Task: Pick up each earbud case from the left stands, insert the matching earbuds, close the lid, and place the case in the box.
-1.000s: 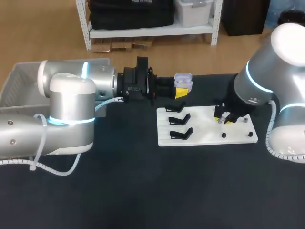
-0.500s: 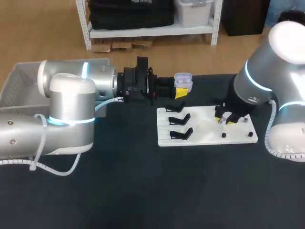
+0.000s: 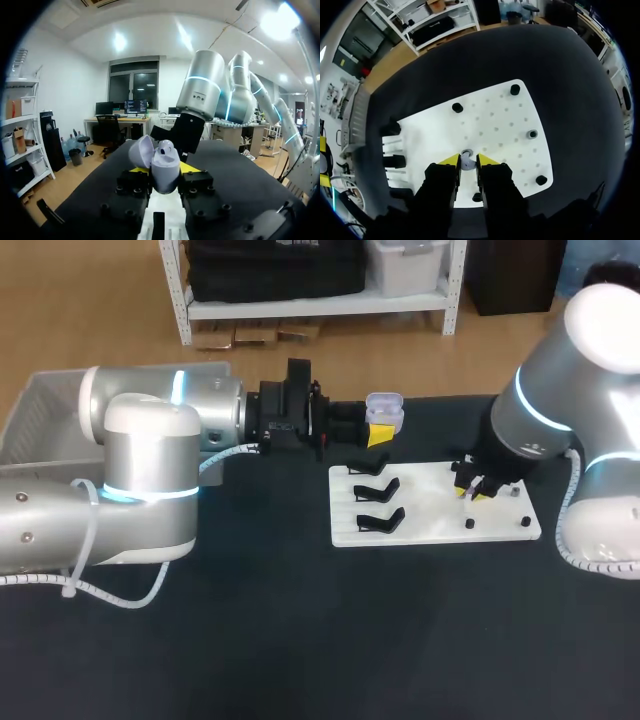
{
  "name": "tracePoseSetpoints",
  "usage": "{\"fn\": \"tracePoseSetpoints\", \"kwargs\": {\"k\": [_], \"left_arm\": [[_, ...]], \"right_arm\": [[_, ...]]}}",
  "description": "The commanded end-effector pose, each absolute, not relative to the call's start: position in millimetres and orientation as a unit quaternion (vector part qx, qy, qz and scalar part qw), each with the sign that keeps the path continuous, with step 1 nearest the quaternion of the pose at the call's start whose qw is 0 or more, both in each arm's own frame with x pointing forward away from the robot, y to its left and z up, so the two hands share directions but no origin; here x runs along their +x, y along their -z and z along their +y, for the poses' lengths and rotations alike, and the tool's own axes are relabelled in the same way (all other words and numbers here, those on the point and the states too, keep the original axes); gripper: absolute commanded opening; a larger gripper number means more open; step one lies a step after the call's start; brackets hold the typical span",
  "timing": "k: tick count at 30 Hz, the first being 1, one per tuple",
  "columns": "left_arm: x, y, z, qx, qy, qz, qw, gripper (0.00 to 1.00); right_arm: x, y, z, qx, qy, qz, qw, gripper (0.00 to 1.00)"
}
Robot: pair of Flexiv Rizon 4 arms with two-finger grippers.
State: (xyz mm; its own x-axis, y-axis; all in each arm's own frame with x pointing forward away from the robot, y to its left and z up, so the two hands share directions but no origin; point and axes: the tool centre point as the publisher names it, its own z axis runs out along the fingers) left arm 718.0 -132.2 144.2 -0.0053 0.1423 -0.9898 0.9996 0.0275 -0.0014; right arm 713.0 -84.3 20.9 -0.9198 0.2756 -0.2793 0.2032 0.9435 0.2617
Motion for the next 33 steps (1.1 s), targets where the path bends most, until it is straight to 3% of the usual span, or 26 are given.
{"fn": "tracePoseSetpoints", "kwargs": {"k": [1,20,33], "left_arm": [[716.7,-142.6,-131.6,0.525,0.457,0.54,0.474,0.0],[716.7,-142.6,-131.6,0.525,0.457,0.54,0.474,0.0],[716.7,-142.6,-131.6,0.525,0.457,0.54,0.474,0.0]], "right_arm": [[712.1,-28.5,-82.6,0.118,-0.106,0.975,0.154,0.0],[676.3,-160.1,-50.6,-0.001,-0.06,0.995,0.075,0.0],[669.1,-229.2,1.3,-0.094,-0.067,0.986,0.121,0.0]]}}
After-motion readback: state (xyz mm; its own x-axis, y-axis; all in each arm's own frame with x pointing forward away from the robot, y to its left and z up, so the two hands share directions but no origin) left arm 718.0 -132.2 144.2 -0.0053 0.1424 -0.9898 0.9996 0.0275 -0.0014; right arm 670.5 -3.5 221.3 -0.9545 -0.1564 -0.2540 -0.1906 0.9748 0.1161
